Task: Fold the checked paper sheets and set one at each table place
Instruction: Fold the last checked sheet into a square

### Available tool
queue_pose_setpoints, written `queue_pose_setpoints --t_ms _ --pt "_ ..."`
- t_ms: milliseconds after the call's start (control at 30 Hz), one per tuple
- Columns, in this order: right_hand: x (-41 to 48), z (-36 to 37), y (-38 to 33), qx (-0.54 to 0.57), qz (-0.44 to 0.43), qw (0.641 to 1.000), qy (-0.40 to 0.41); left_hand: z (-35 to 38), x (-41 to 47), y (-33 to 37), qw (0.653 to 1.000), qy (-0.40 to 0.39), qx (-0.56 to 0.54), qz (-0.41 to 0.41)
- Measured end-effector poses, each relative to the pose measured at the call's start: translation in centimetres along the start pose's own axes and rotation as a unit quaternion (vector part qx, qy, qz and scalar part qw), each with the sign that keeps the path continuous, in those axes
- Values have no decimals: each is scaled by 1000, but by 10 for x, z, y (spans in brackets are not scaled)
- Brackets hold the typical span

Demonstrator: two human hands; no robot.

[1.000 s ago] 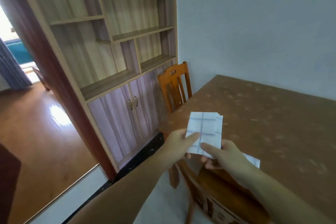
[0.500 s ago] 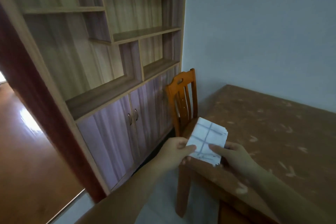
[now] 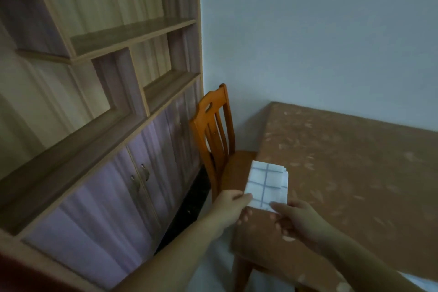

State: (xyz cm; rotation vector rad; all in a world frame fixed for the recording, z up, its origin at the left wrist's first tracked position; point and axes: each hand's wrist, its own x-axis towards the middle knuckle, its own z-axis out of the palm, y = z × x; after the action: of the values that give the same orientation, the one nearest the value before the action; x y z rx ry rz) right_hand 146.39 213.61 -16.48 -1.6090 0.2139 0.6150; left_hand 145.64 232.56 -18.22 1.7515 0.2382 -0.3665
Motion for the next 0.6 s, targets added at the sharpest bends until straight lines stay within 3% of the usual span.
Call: queue_pose_setpoints --t_ms 167,433,500,600 --pt "69 -30 12 33 47 997 51 11 75 3 985 -77 152 -14" --pt "157 -75 21 -17 79 991 103 37 197 -5 966 -145 198 -86" --pt "176 -87 21 -57 87 987 123 46 218 -9 959 -168 200 -107" --pt "207 -102 22 -160 91 971 154 55 248 -13 955 -166 234 -75"
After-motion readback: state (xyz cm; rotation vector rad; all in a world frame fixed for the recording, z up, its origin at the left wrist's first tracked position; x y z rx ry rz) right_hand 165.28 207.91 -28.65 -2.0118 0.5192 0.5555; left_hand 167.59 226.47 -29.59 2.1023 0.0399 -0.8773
